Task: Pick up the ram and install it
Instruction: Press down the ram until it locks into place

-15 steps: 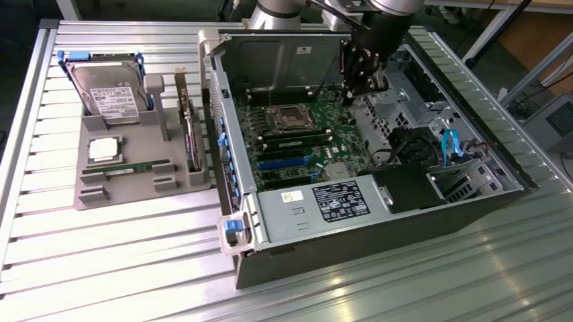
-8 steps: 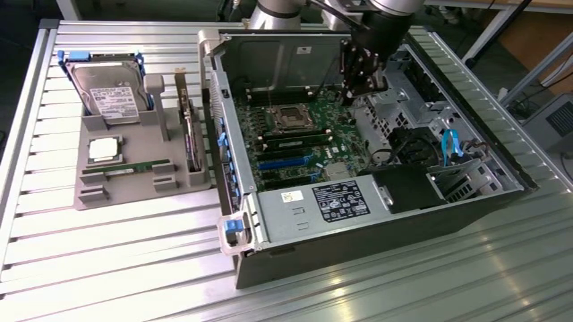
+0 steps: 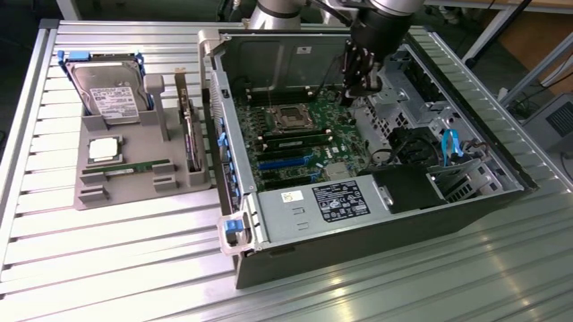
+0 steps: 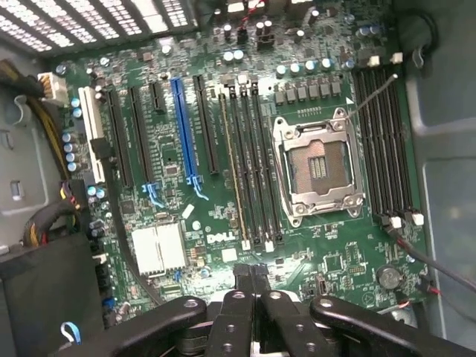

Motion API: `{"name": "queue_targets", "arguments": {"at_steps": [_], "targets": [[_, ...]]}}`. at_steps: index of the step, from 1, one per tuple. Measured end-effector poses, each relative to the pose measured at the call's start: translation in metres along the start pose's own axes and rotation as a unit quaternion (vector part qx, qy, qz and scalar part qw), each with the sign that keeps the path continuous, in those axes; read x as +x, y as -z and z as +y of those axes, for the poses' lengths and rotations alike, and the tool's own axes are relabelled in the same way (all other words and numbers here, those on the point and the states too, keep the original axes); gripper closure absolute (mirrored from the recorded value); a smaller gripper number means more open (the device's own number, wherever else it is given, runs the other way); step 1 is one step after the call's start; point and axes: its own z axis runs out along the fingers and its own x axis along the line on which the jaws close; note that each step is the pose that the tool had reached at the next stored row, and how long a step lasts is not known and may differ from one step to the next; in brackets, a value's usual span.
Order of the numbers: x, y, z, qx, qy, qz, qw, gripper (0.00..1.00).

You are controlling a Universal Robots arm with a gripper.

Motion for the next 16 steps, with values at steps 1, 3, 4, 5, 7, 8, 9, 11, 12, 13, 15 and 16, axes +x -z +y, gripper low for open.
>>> {"name": "queue_targets", "arguments": {"at_steps": [1, 3, 4, 5, 7, 8, 9, 11, 12, 13, 15, 16], "targets": [[0.0, 0.0, 0.0, -0.0001, -0.012, 0.0001, 0.9999, 0.9], [-0.0001, -0.0001, 0.0, -0.0002, -0.029, 0.0009, 0.9996, 0.9], [-0.0001, -0.0001, -0.0001, 0.0, -0.035, 0.002, 0.9994, 0.9], [0.0, -0.0001, -0.0001, 0.0002, -0.047, 0.0039, 0.9989, 0.9], [0.0, -0.0002, 0.0, 0.0003, -0.062, 0.0052, 0.9981, 0.9], [0.0, -0.0002, 0.0, 0.0003, -0.068, 0.0055, 0.9977, 0.9], [0.0, -0.0002, 0.0, 0.0004, -0.074, 0.0061, 0.9972, 0.9], [0.0, -0.0003, 0.0, 0.0005, -0.087, 0.0072, 0.9962, 0.9], [0.0, -0.0003, 0.0, 0.0005, -0.091, 0.0078, 0.9958, 0.9], [0.0, -0.0003, 0.0, 0.0006, -0.096, 0.0085, 0.9953, 0.9], [0.0, -0.0004, 0.0, 0.0009, -0.114, 0.0109, 0.9935, 0.9], [0.0, -0.0004, 0.0, 0.0011, -0.128, 0.0124, 0.9917, 0.9]]}}
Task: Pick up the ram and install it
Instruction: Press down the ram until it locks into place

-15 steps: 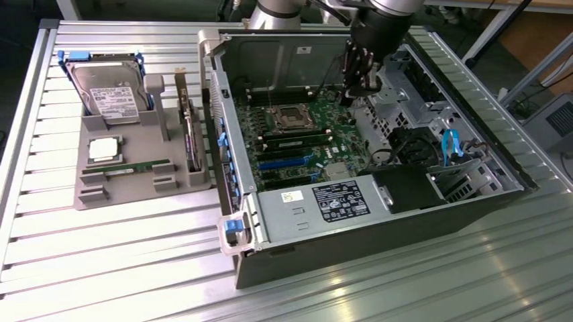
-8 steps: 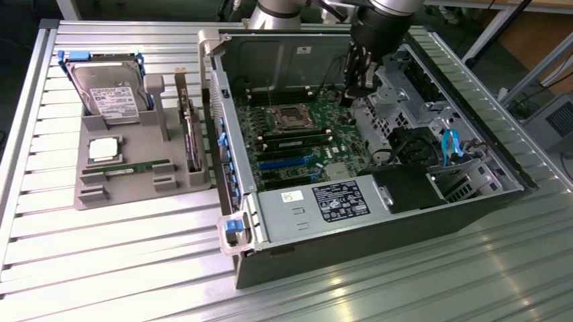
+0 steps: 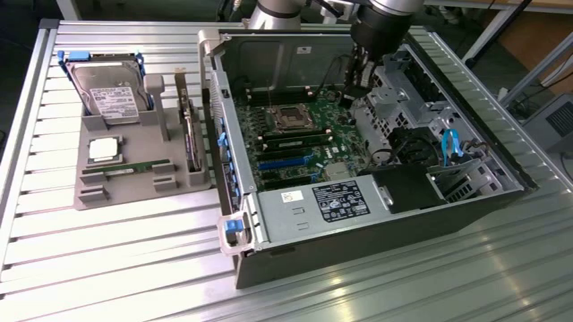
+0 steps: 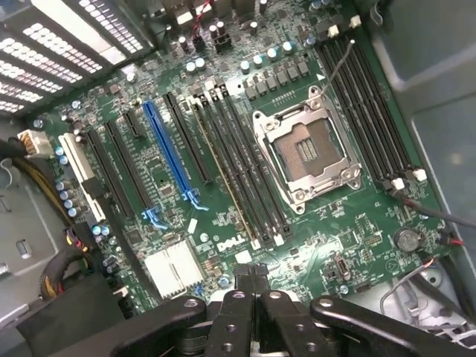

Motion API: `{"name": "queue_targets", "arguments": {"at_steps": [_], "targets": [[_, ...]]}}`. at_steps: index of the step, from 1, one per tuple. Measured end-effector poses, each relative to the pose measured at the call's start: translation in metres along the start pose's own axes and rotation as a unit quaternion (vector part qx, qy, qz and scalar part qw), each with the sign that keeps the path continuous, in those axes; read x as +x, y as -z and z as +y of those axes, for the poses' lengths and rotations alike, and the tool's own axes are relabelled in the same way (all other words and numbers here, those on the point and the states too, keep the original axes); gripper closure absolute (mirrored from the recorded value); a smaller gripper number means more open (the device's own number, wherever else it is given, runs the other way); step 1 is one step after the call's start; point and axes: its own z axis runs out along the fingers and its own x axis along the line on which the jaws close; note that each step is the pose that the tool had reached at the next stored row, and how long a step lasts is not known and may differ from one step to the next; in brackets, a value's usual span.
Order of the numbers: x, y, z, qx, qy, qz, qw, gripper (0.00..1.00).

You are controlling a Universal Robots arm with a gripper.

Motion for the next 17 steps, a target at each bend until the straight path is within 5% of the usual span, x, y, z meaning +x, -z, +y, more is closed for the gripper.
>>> {"name": "queue_targets", "arguments": {"at_steps": [10, 15, 17], "targets": [[0.0, -0.0001, 0.0, -0.0007, -0.068, 0.0045, 0.9977, 0.9], [0.0, -0.0002, 0.0, -0.0023, -0.103, 0.0044, 0.9946, 0.9], [0.0, -0.0002, 0.0, -0.0036, -0.131, 0.0043, 0.9914, 0.9]]}}
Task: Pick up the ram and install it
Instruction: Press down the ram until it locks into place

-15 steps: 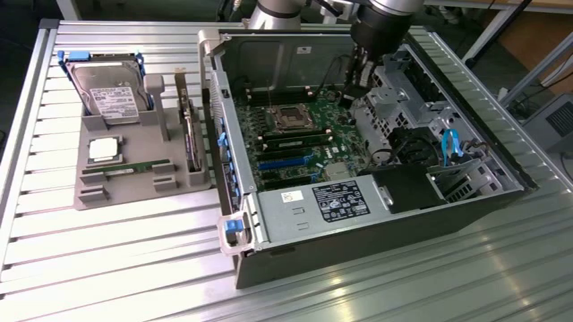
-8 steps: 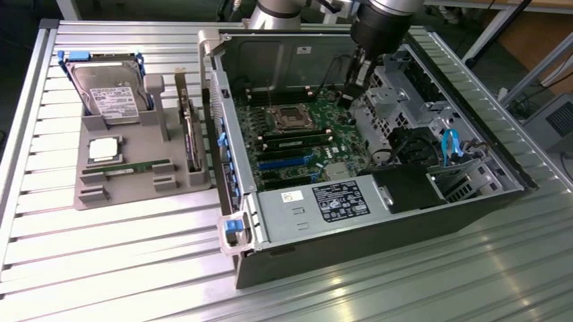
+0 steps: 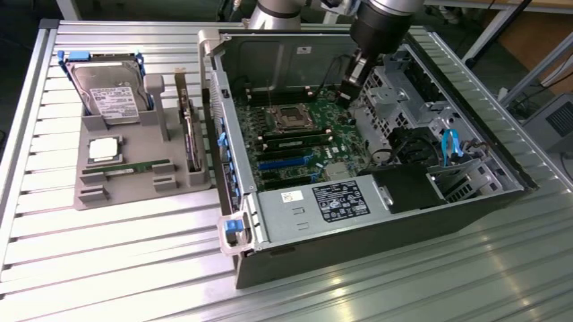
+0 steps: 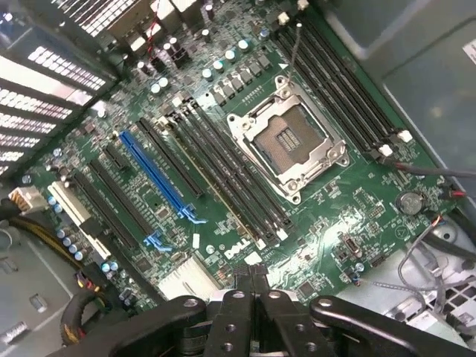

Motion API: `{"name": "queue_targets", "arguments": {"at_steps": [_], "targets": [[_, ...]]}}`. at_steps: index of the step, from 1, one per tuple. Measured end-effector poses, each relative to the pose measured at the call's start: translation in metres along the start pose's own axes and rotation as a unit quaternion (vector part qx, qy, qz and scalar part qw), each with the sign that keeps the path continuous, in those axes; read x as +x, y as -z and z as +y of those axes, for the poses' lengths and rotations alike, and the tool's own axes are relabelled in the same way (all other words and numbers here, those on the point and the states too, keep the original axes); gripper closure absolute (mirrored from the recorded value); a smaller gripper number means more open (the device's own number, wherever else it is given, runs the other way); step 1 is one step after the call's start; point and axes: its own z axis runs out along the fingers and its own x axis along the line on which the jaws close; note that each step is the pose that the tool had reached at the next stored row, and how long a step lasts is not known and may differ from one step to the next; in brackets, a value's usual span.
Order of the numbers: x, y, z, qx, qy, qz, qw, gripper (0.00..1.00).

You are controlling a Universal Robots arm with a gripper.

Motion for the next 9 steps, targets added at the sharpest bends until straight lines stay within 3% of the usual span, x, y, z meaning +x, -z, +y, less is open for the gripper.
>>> {"name": "queue_targets", "arguments": {"at_steps": [6, 9], "targets": [[0.0, -0.0001, 0.0, -0.0025, -0.048, -0.0001, 0.9988, 0.9], [0.0, -0.0001, 0.0, -0.0042, -0.081, -0.0001, 0.9967, 0.9]]}}
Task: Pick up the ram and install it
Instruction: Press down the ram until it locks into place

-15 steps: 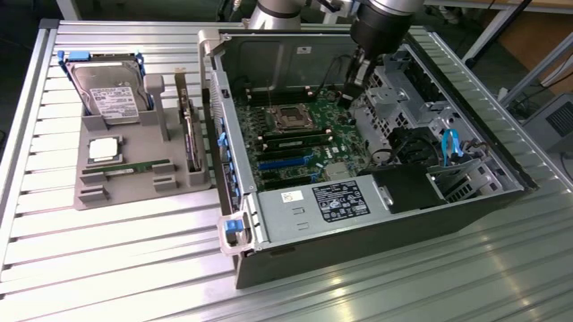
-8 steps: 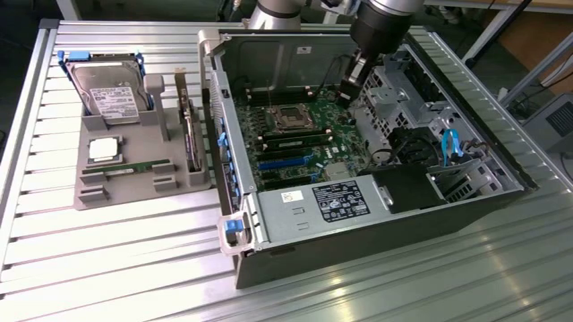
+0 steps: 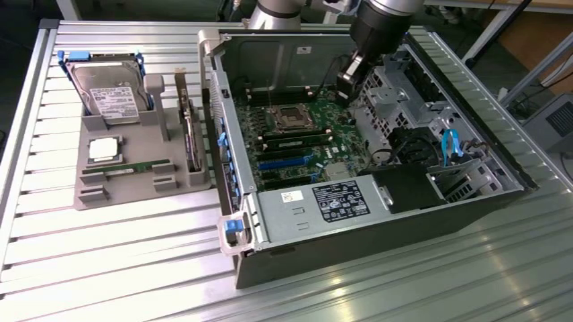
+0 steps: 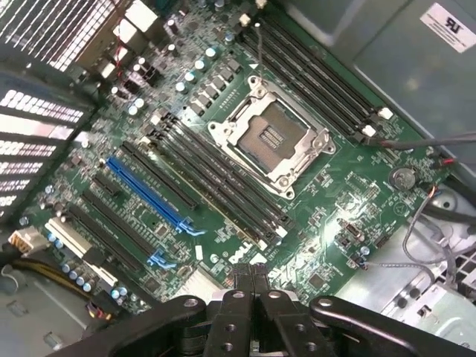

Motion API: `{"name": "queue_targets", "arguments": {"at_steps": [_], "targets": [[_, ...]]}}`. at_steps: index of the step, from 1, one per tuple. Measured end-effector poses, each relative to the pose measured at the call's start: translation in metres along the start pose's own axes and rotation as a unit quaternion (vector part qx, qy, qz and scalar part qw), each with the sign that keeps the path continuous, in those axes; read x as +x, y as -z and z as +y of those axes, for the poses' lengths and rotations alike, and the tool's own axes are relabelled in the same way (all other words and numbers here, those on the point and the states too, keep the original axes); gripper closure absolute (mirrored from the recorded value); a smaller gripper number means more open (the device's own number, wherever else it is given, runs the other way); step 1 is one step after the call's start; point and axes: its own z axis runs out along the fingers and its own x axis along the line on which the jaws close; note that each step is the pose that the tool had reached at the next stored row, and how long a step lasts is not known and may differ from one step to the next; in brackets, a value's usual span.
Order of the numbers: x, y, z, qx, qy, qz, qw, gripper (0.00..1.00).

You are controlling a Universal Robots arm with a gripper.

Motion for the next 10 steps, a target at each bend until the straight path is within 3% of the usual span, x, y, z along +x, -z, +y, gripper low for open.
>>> {"name": "queue_targets", "arguments": {"at_steps": [3, 10], "targets": [[0.0, 0.0, 0.0, -0.0013, -0.026, -0.0001, 0.9997, 0.9], [0.0, 0.0, 0.0, -0.0044, -0.085, -0.0002, 0.9964, 0.9]]}}
